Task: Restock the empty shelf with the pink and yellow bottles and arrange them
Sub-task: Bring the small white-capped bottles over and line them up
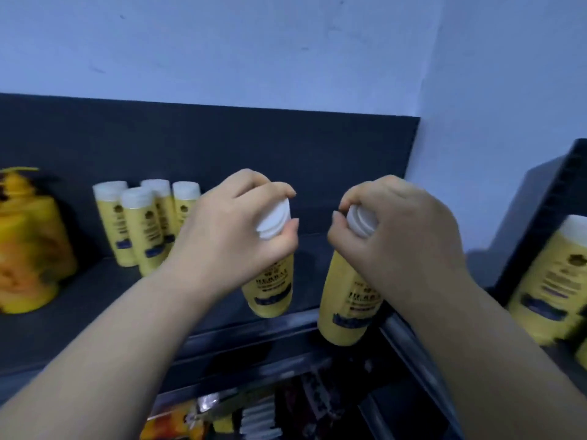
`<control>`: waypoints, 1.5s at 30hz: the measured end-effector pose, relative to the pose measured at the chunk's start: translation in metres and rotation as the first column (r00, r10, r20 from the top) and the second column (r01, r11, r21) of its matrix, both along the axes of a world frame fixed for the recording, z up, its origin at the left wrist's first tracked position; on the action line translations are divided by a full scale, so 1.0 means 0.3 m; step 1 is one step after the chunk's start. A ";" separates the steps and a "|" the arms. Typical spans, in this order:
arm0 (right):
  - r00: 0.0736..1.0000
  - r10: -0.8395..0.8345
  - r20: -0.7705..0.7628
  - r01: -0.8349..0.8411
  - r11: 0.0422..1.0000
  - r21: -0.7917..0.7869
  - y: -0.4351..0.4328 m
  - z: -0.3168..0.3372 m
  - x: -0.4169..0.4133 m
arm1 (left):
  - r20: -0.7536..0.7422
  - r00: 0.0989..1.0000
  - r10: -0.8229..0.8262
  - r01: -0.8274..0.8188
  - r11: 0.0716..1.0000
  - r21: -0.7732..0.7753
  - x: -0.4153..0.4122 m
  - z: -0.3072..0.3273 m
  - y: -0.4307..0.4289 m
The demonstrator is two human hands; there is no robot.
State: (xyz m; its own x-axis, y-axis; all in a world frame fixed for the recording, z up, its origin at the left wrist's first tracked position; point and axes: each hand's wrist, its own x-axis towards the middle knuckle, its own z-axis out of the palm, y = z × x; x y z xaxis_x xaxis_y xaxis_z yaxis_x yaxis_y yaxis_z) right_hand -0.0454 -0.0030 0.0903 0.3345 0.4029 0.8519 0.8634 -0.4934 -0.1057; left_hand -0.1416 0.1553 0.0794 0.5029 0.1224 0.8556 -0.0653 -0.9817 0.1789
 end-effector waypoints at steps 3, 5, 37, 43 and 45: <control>0.997 0.082 -0.008 -0.082 0.997 0.001 0.208 -0.023 -0.070 | -0.029 0.997 0.073 -0.073 0.997 -0.010 -0.113 -0.019 0.185; 0.989 0.144 -0.031 -0.144 0.990 -0.006 0.351 -0.041 -0.117 | -0.043 0.991 0.130 -0.130 0.992 -0.003 -0.189 -0.039 0.316; 0.922 0.386 -0.034 -0.387 0.922 -0.002 1.351 -0.409 0.195 | -0.336 0.791 0.511 -0.581 0.801 -0.148 -0.052 -0.326 1.197; 0.905 0.426 0.014 -0.426 0.905 -0.003 1.447 -0.420 0.240 | -0.336 0.777 0.532 -0.592 0.798 -0.107 -0.007 -0.323 1.225; 0.904 0.427 0.004 -0.427 0.904 -0.014 1.468 -0.421 0.253 | -0.316 0.766 0.560 -0.609 0.789 -0.080 0.009 -0.332 1.236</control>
